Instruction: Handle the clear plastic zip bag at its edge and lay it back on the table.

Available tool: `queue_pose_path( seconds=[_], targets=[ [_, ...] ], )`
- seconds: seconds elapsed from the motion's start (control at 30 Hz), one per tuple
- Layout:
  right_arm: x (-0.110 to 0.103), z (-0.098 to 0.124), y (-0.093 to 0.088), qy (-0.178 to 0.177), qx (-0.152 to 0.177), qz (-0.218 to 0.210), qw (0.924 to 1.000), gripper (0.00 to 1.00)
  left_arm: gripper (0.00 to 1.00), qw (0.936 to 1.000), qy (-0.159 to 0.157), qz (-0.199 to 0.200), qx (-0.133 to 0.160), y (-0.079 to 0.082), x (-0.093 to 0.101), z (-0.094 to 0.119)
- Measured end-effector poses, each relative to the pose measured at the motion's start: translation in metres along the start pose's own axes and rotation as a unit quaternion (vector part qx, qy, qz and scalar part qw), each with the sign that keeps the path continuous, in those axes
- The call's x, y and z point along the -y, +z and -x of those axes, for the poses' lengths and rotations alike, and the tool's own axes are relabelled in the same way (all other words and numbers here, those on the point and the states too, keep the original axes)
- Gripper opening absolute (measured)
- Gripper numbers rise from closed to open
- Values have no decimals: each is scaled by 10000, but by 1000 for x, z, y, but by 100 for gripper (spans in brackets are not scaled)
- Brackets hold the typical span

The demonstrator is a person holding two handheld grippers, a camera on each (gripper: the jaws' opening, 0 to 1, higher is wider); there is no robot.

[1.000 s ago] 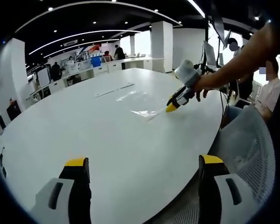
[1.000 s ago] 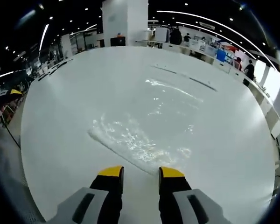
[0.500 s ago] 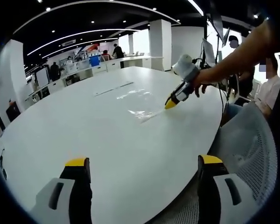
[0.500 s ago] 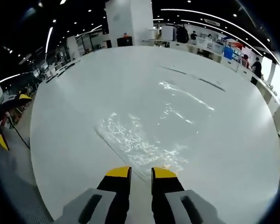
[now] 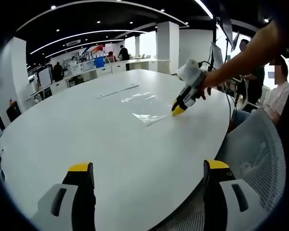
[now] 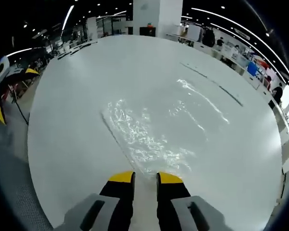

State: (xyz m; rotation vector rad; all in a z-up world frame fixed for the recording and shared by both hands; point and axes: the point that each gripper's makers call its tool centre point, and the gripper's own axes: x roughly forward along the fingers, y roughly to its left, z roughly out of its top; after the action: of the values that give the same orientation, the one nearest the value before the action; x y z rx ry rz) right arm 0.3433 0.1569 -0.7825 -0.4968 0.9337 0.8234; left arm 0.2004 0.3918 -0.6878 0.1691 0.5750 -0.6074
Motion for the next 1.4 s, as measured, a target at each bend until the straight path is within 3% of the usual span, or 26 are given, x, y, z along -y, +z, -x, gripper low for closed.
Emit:
queue_pose_path(
  seconds=[0.2, 0.33, 0.5, 0.8, 1.0, 1.17, 1.4],
  targets=[
    [-6, -1, -1, 185, -252, 360, 9989, 7, 92, 10000, 2, 24, -9, 0, -2, -1],
    [-7, -5, 1, 265, -391, 863, 9952, 1, 91, 10000, -18, 43, -15, 0, -1, -3],
    [-11, -2, 0, 323, -457, 1134, 9920, 0, 90, 10000, -42, 61, -30, -1, 0, -4],
    [-23, 1, 1, 460, -402, 1765, 9824, 0, 89, 9999, -41, 86, -72, -4, -1, -2],
    [-34, 5, 0, 564, -415, 1898, 9793, 0, 88, 9999, -53, 38, -100, -4, -3, -2],
    [-48, 12, 1, 687, -394, 2211, 9720, 0, 88, 9999, -59, 18, -89, -1, -3, -3],
    [-51, 23, 7, 752, -303, 2465, 9658, 0, 87, 9999, -88, -40, -98, 2, 0, -4]
  ],
)
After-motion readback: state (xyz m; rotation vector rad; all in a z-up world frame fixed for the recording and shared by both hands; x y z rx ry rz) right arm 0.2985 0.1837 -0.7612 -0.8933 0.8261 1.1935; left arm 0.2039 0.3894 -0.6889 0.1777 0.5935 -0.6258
